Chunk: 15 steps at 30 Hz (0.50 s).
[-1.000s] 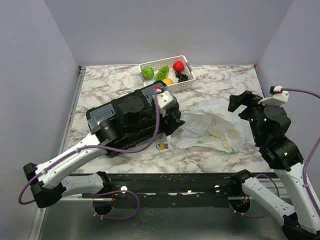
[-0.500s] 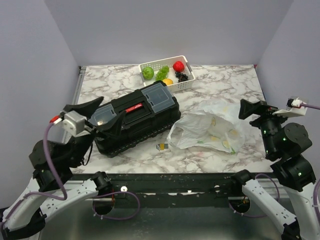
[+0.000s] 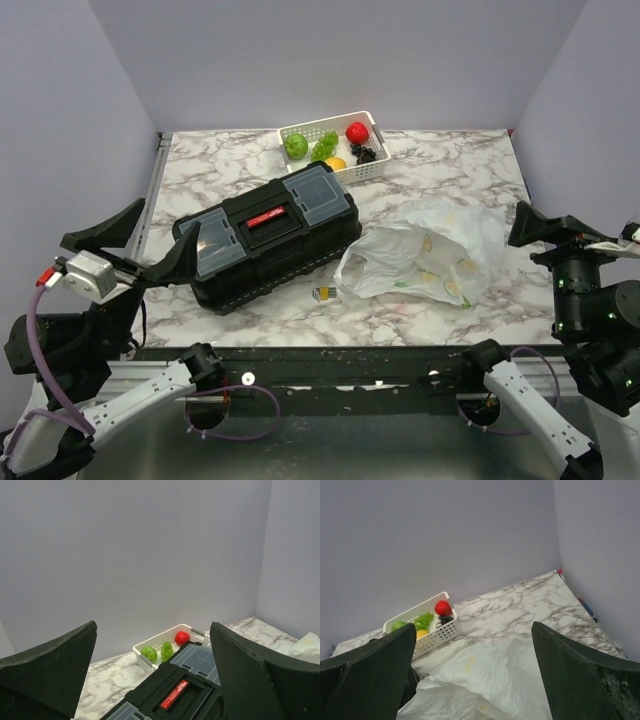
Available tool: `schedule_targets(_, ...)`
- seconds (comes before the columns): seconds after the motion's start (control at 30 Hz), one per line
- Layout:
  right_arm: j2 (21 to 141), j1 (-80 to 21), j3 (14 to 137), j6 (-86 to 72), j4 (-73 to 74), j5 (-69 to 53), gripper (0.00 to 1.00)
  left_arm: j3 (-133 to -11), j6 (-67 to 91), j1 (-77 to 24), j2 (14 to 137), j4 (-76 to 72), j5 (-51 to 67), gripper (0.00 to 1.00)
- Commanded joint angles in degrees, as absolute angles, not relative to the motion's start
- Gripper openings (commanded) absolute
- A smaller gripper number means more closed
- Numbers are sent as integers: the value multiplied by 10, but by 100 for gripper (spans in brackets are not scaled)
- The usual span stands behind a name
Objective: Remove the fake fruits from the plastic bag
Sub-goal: Reset both arms
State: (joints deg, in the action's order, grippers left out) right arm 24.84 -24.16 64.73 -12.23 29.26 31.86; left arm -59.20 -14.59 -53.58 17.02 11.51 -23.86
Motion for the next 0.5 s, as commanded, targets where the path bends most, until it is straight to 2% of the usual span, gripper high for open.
schedule_targets(0.0,237,-241,668,-97,297,350,100,-620,-176,-533,155,144,-260,94)
schedule_targets(0.47,225,-241,673,-119,306,346,100,-621,-187,-534,159,147,-259,94)
